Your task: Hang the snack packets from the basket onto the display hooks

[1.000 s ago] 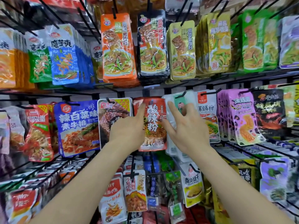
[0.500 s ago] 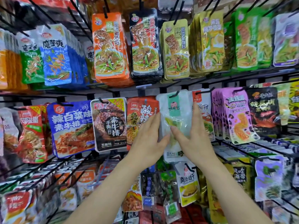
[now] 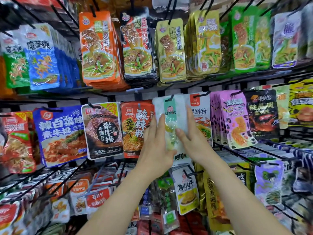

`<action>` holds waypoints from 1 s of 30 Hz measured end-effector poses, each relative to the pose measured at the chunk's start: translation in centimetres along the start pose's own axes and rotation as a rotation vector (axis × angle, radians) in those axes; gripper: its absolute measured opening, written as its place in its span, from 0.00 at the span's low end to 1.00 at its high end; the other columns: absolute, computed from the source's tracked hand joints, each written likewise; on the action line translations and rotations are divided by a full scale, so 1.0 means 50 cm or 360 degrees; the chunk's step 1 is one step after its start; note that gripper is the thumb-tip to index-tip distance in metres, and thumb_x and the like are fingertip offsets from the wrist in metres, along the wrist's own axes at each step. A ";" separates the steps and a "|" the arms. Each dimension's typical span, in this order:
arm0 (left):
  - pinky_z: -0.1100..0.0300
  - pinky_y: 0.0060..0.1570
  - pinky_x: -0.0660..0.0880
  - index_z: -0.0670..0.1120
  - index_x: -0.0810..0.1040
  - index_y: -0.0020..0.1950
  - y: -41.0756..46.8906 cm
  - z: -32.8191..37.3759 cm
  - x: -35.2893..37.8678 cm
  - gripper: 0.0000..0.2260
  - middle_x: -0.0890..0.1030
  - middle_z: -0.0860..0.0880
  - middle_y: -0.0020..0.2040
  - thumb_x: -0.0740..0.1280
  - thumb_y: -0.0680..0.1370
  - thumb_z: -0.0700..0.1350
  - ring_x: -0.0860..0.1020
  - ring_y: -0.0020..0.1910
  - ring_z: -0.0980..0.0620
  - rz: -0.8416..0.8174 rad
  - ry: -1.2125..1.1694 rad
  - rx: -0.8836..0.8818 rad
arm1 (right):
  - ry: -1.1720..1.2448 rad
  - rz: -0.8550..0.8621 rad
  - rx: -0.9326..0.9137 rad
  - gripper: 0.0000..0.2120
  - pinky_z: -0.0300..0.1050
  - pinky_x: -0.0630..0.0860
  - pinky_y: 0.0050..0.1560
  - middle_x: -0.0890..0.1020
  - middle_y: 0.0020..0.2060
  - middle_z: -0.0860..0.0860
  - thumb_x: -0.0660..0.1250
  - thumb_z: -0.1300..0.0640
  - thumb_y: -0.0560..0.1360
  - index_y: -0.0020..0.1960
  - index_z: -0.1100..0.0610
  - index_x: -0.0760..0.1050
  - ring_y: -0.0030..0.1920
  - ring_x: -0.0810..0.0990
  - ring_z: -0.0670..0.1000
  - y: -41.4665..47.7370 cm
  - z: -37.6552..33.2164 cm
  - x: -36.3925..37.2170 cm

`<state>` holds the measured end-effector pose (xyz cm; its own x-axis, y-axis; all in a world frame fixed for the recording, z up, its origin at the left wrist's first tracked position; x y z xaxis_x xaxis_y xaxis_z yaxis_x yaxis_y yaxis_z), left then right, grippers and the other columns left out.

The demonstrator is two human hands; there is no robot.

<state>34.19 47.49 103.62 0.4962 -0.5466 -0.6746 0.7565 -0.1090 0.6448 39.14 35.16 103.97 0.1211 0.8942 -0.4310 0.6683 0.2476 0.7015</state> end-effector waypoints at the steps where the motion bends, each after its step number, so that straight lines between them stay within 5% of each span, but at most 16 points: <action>1: 0.62 0.67 0.42 0.57 0.37 0.77 -0.001 0.000 0.000 0.47 0.38 0.54 0.78 0.71 0.75 0.44 0.40 0.76 0.54 0.0021 -0.0027 -0.0008 | 0.0000 -0.0015 0.0006 0.35 0.20 0.44 0.65 0.41 0.72 0.35 0.58 0.51 0.82 0.77 0.44 0.36 0.71 0.44 0.33 -0.002 0.001 -0.005; 5: 0.62 0.68 0.44 0.61 0.40 0.77 -0.013 0.006 -0.011 0.49 0.39 0.60 0.78 0.74 0.72 0.46 0.41 0.76 0.58 0.0103 -0.0118 -0.0016 | 0.0043 -0.0016 0.0058 0.37 0.41 0.53 0.75 0.51 0.76 0.40 0.59 0.47 0.81 0.78 0.42 0.37 0.75 0.51 0.39 -0.020 0.005 -0.023; 10: 0.62 0.65 0.46 0.61 0.41 0.77 -0.028 0.027 -0.014 0.49 0.36 0.63 0.76 0.75 0.71 0.51 0.41 0.73 0.61 0.0187 0.0048 0.0066 | -0.0021 0.0045 0.0049 0.34 0.55 0.67 0.71 0.62 0.75 0.44 0.59 0.41 0.78 0.77 0.39 0.44 0.72 0.67 0.48 -0.048 0.004 -0.045; 16: 0.55 0.73 0.47 0.57 0.46 0.78 -0.033 0.047 -0.009 0.43 0.36 0.55 0.77 0.70 0.73 0.58 0.41 0.75 0.53 0.0157 0.0481 0.0125 | -0.0335 0.0360 -0.0005 0.25 0.50 0.71 0.63 0.74 0.66 0.48 0.63 0.51 0.79 0.75 0.49 0.62 0.63 0.74 0.50 -0.063 0.013 -0.107; 19: 0.46 0.73 0.56 0.50 0.60 0.76 -0.031 0.075 0.009 0.36 0.51 0.44 0.79 0.71 0.73 0.55 0.54 0.75 0.42 0.0222 0.0767 0.0343 | -0.0627 0.0712 -0.0053 0.22 0.47 0.67 0.60 0.76 0.59 0.54 0.67 0.57 0.76 0.69 0.56 0.70 0.60 0.72 0.56 -0.072 0.028 -0.144; 22: 0.46 0.71 0.63 0.45 0.66 0.73 -0.020 0.138 0.050 0.27 0.63 0.42 0.75 0.67 0.76 0.46 0.65 0.72 0.41 0.0173 0.0695 0.0594 | -0.0697 0.0868 0.0078 0.30 0.49 0.62 0.62 0.71 0.64 0.59 0.71 0.53 0.73 0.71 0.58 0.66 0.63 0.67 0.61 -0.071 0.065 -0.184; 27: 0.55 0.74 0.51 0.49 0.51 0.79 0.042 0.215 0.141 0.28 0.50 0.48 0.79 0.59 0.81 0.46 0.51 0.77 0.47 -0.0174 0.0203 0.0274 | -0.0388 0.0751 0.0329 0.36 0.58 0.67 0.65 0.71 0.68 0.53 0.67 0.41 0.71 0.74 0.49 0.58 0.67 0.68 0.59 -0.042 0.125 -0.249; 30: 0.53 0.74 0.52 0.51 0.46 0.79 0.070 0.229 0.178 0.31 0.46 0.46 0.80 0.60 0.81 0.45 0.49 0.78 0.46 -0.0227 0.0034 0.0190 | -0.0113 0.0608 0.0303 0.29 0.47 0.67 0.60 0.73 0.64 0.46 0.66 0.48 0.76 0.74 0.48 0.59 0.63 0.72 0.51 -0.044 0.134 -0.259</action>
<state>36.38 32.75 104.00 0.3977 -0.5008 -0.7688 0.7645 -0.2825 0.5795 41.02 20.54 104.24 0.4319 0.8787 -0.2032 0.6883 -0.1756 0.7038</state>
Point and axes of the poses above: each hand's wrist, its own y-axis towards the middle knuckle, its own x-axis out of the palm, z = x × y, the point moved 4 cm from there along y, towards the middle knuckle
